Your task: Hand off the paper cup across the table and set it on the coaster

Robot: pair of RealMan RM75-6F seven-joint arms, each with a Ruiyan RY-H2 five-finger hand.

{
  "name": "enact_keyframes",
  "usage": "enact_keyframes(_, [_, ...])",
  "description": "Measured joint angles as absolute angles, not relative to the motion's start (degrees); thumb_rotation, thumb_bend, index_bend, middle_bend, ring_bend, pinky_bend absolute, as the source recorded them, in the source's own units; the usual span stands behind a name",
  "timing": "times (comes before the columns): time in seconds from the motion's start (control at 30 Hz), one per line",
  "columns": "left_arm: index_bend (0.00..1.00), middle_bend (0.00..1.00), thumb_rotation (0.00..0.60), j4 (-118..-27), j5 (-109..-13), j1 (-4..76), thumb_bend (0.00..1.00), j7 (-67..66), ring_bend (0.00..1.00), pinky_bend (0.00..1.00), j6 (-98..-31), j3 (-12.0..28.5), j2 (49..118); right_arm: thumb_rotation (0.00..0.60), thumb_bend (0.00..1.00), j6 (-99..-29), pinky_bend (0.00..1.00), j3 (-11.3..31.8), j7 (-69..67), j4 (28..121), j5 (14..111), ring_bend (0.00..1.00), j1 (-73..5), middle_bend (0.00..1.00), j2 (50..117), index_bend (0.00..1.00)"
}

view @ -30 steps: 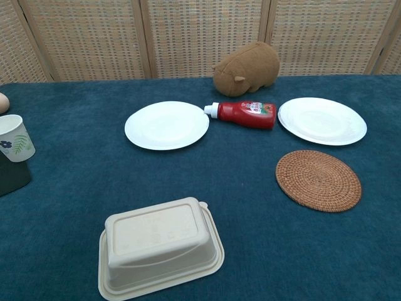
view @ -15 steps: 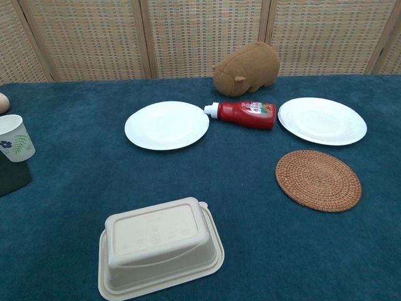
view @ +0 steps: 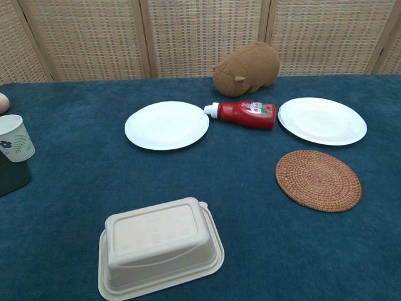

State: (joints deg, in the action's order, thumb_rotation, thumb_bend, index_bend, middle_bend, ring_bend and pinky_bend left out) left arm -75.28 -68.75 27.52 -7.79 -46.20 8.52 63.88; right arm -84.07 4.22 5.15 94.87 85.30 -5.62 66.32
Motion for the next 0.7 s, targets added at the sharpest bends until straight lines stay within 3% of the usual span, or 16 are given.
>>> enact_keyframes(0.33, [0.0,0.0,0.6,-70.3,-60.8,33.6,0.16,-13.7,0.0,0.0,-37.6,8.3,67.5,0.6,0.02,-83.4,0.0,4.4,4.9,94.3,84.6,0.0,-5.9,0.0,66.4,0.0])
enact_keyframes(0.7, [0.0,0.0,0.6,-67.1,-53.7,38.6,0.17,-19.7,0.0,0.0,-34.2,6.9,72.0,0.6,0.02,-83.3,0.0,4.5,4.4,93.8,84.4,0.0,-5.9,0.0,66.7,0.0])
